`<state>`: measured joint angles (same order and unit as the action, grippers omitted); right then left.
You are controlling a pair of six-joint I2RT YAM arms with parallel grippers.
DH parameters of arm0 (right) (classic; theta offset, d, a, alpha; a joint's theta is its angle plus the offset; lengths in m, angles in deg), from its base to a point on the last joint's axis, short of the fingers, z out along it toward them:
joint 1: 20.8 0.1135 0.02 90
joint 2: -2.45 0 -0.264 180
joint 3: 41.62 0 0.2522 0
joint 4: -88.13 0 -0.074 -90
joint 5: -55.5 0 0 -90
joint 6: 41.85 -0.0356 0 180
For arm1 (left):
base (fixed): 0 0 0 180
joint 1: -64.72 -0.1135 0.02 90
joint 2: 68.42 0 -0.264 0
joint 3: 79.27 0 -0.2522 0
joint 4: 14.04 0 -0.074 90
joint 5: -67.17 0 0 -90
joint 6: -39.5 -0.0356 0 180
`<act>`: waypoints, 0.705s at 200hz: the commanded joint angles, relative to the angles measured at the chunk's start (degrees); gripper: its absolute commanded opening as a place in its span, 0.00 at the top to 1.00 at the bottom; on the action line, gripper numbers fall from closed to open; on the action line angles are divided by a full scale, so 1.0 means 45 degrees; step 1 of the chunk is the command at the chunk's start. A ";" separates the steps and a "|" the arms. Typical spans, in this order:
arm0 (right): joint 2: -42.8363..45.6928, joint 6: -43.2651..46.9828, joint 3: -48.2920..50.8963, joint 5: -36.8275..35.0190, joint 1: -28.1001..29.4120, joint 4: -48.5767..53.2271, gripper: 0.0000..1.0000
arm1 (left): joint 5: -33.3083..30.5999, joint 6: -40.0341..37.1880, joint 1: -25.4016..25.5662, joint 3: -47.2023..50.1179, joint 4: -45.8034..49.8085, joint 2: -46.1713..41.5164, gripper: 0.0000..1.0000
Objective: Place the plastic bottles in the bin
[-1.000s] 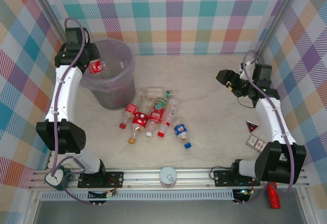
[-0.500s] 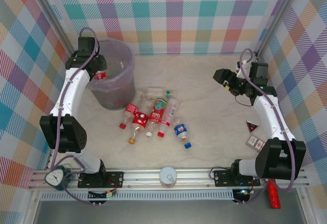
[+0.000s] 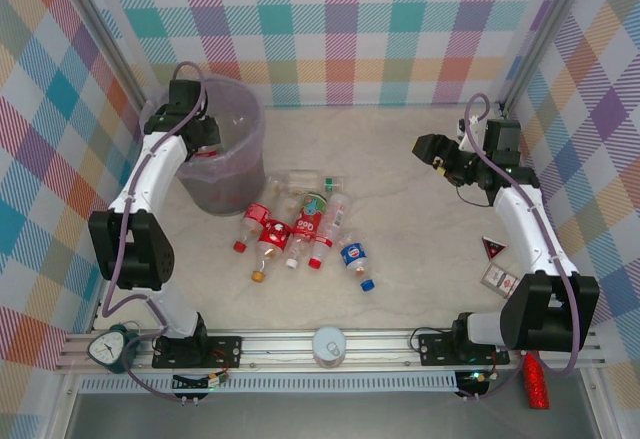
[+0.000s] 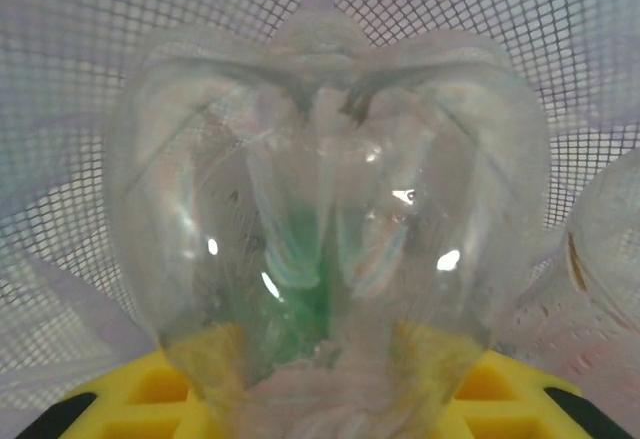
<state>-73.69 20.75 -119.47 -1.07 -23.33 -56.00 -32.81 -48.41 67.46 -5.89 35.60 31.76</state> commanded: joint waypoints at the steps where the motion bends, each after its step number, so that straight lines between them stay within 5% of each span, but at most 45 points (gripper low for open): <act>1: 0.0179 0.0379 -0.0405 -0.0085 0.0087 0.0149 0.06 | 0.0723 0.0295 0.0371 0.0555 0.0678 0.0519 1.00; 59: 0.0144 0.0501 -0.0539 -0.0083 0.0087 0.0271 0.05 | 0.1202 0.1105 0.0445 0.1201 0.0044 0.0582 0.91; 100: 0.0026 0.0603 -0.0652 -0.0067 0.0089 0.0344 0.05 | 0.1153 0.1318 0.0455 0.0895 0.0082 -0.0105 0.55; 141: -0.0014 0.0724 -0.0774 -0.0085 0.0082 0.0456 0.05 | 0.1239 0.0937 0.0456 -0.1100 0.1441 -0.0271 0.46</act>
<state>-73.71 22.39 -121.05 -1.48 -23.33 -54.64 -31.33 -44.15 67.83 -5.24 35.58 31.52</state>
